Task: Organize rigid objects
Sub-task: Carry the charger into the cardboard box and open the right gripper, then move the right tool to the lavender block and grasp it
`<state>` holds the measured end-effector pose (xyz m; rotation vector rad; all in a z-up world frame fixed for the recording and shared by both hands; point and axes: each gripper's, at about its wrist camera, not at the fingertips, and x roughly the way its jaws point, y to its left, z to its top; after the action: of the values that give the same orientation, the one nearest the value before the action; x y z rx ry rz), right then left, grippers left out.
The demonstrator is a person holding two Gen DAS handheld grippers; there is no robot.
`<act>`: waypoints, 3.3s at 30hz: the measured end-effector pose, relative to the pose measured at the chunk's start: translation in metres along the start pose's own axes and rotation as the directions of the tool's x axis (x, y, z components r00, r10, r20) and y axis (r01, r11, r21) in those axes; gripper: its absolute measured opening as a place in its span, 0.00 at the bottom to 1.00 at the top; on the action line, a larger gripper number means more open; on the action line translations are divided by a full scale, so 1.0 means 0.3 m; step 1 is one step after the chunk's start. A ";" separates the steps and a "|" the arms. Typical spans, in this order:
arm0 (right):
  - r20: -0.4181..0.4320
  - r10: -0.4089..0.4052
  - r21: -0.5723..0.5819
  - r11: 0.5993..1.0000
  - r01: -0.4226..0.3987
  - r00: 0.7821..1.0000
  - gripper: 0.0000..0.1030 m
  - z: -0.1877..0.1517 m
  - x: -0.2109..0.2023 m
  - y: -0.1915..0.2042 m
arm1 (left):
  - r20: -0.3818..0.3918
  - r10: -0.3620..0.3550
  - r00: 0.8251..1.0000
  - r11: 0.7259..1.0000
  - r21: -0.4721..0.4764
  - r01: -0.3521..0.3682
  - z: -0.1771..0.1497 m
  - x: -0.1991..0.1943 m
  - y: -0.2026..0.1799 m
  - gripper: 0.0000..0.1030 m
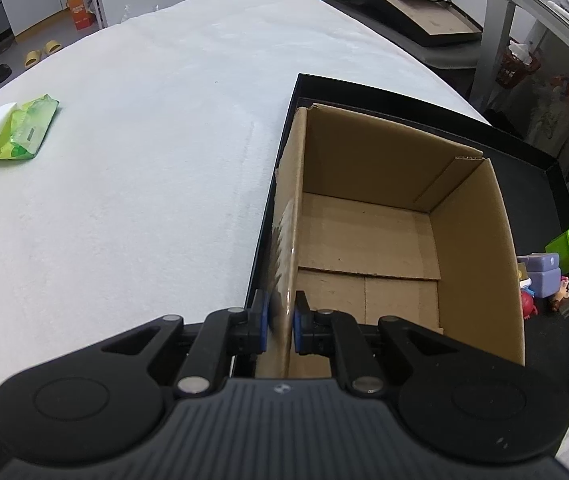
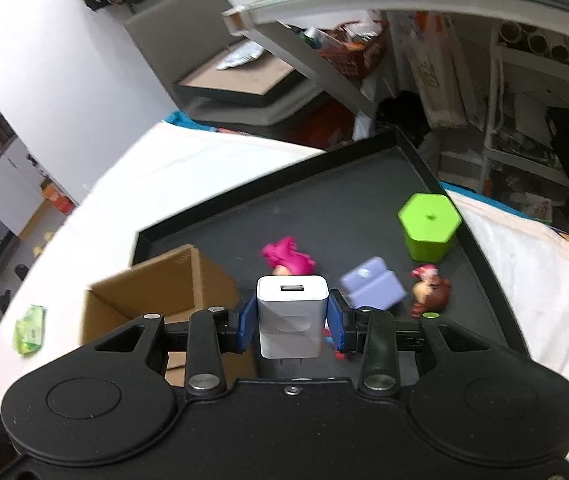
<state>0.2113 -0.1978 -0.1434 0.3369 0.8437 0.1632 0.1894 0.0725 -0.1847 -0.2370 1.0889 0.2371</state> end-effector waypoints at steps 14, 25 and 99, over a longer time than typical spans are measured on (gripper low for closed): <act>0.012 0.086 -0.137 0.987 -0.083 0.996 0.35 -0.031 0.010 0.200 | -0.004 -0.072 0.997 0.997 -0.012 0.072 -0.001 -0.007 0.042 0.12; -0.045 0.133 -0.225 0.964 -0.140 0.990 0.35 -0.062 0.081 0.344 | -0.014 -0.117 0.993 0.993 -0.020 0.117 0.006 -0.003 0.069 0.13; -0.014 -0.178 -0.181 0.968 0.172 0.984 0.69 0.023 0.221 -0.021 | -0.076 0.225 0.971 0.974 0.056 -0.221 0.060 0.018 -0.127 0.57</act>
<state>0.2600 -0.1871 -0.1881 0.0906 0.8772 0.0788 0.2187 0.0421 -0.1787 -0.0813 1.2022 0.4053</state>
